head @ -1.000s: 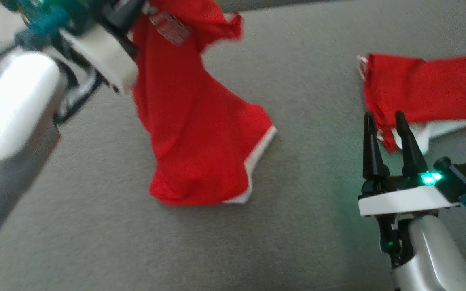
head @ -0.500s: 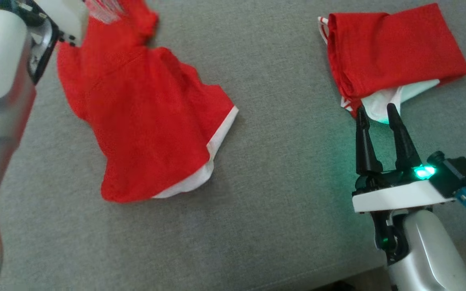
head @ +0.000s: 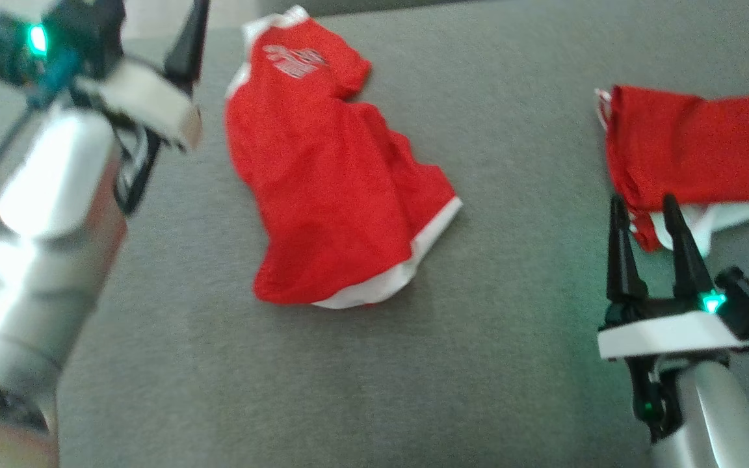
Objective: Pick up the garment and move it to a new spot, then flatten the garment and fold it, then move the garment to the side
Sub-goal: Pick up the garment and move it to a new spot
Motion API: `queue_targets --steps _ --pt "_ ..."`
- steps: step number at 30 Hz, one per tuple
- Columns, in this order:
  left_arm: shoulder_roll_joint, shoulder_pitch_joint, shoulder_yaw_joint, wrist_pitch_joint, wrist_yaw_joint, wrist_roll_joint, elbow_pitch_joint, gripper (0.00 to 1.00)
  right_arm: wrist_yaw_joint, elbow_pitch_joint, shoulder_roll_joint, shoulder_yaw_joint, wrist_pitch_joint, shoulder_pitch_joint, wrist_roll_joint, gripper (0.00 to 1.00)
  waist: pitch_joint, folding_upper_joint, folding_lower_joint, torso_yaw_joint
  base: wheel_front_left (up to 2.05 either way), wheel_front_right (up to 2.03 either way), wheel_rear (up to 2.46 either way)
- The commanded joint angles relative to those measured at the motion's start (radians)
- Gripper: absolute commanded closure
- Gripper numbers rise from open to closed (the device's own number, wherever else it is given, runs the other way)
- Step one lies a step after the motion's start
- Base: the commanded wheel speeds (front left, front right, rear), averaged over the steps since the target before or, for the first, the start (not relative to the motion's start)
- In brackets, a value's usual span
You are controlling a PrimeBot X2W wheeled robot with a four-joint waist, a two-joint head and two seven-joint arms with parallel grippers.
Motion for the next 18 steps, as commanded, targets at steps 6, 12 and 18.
queue_targets --steps 6,12,18 --pt "0.044 0.205 0.102 -0.017 0.078 -0.052 -0.182 0.0 -0.001 -0.016 -0.005 -0.028 -0.011 0.054 -0.034 0.0 -0.125 0.0 0.0001 0.15 0.0 0.0 0.0" --pt "0.043 0.498 0.192 -0.018 0.179 -0.056 -0.415 0.0 -0.001 -0.005 -0.005 -0.046 -0.011 0.099 -0.041 0.0 -0.163 0.0 0.0001 0.204 0.0 0.0 0.0" --pt "-0.003 0.759 0.262 -0.018 0.23 -0.026 -0.575 0.0 -0.001 0.019 -0.005 -0.044 -0.011 0.129 -0.044 0.0 -0.176 0.0 0.0001 0.236 0.0 0.0 0.0"
